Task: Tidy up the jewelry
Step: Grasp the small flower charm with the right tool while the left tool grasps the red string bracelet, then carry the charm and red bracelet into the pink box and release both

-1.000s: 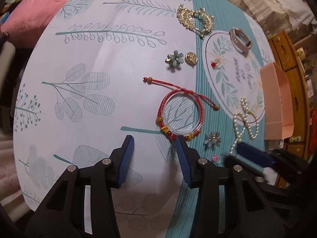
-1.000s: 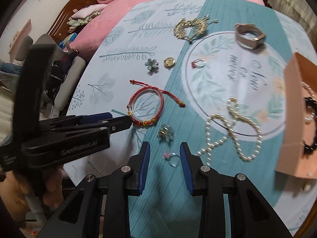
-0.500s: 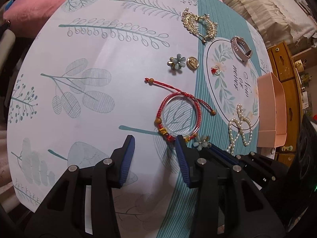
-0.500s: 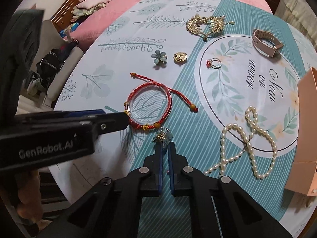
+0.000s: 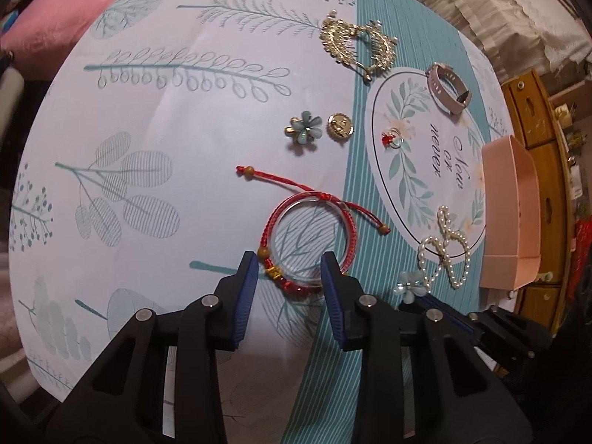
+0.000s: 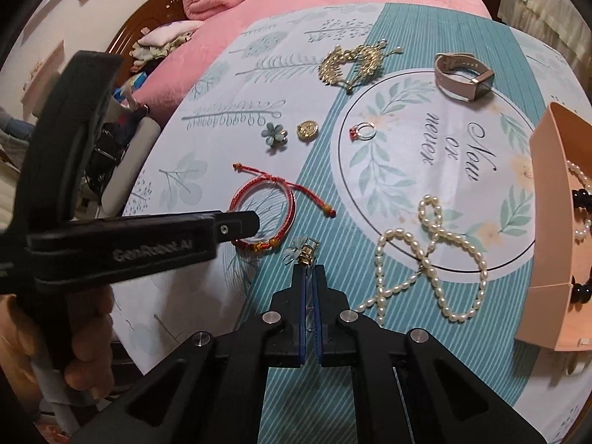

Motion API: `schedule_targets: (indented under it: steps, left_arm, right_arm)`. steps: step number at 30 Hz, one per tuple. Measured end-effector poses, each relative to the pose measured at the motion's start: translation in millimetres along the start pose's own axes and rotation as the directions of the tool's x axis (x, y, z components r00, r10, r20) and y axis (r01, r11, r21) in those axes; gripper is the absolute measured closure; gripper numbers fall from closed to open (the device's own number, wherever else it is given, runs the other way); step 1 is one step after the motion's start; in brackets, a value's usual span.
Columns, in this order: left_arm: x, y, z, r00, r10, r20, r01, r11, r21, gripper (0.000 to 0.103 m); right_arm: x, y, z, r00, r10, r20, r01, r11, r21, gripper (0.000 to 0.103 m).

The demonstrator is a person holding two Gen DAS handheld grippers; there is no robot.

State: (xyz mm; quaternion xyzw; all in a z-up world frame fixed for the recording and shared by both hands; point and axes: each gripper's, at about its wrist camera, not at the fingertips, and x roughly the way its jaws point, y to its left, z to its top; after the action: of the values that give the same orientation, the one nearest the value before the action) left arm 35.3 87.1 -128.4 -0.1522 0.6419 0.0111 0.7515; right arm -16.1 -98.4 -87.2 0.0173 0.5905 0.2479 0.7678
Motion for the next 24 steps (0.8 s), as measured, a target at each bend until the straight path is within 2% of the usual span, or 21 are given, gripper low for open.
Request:
schedule_targets:
  steps: [3, 5, 7, 9, 16, 20, 24]
  left_arm:
    - [2, -8, 1, 0.999, 0.046, 0.000, -0.046, 0.999, 0.025, 0.073]
    - [4, -15, 1, 0.994, 0.114, -0.005, -0.113, 0.992, 0.055, 0.084]
    - [6, -19, 3, 0.990, 0.143, -0.011, -0.142, 0.987, 0.077, 0.095]
    - [7, -21, 5, 0.988, 0.156, -0.022, -0.154, 0.985, 0.080, 0.096]
    - [6, -24, 6, 0.993, 0.113, -0.024, -0.111, 0.992, 0.058, 0.096]
    - [-6, -37, 8, 0.995, 0.100, -0.005, -0.099, 0.991, 0.091, 0.097]
    - [-26, -68, 18, 0.997, 0.069, 0.040, -0.074, 0.985, 0.158, 0.097]
  right_arm:
    - [-3, -2, 2, 1.000, 0.005, 0.008, -0.005, 1.000, 0.005, 0.100]
    - [-4, -2, 2, 1.000, 0.006, 0.011, -0.006, 1.000, 0.009, 0.100]
    - [-7, -5, 1, 1.000, 0.008, 0.012, -0.009, 1.000, 0.013, 0.100]
    - [-8, -6, 1, 1.000, 0.009, 0.013, -0.009, 1.000, 0.017, 0.100]
    - [-21, -11, 1, 0.999, 0.018, 0.035, -0.019, 0.999, 0.035, 0.100]
    - [-40, -19, 2, 0.997, 0.017, 0.070, -0.021, 0.998, 0.057, 0.100]
    - [-70, -38, 4, 0.992, 0.003, 0.126, -0.017, 0.993, 0.113, 0.100]
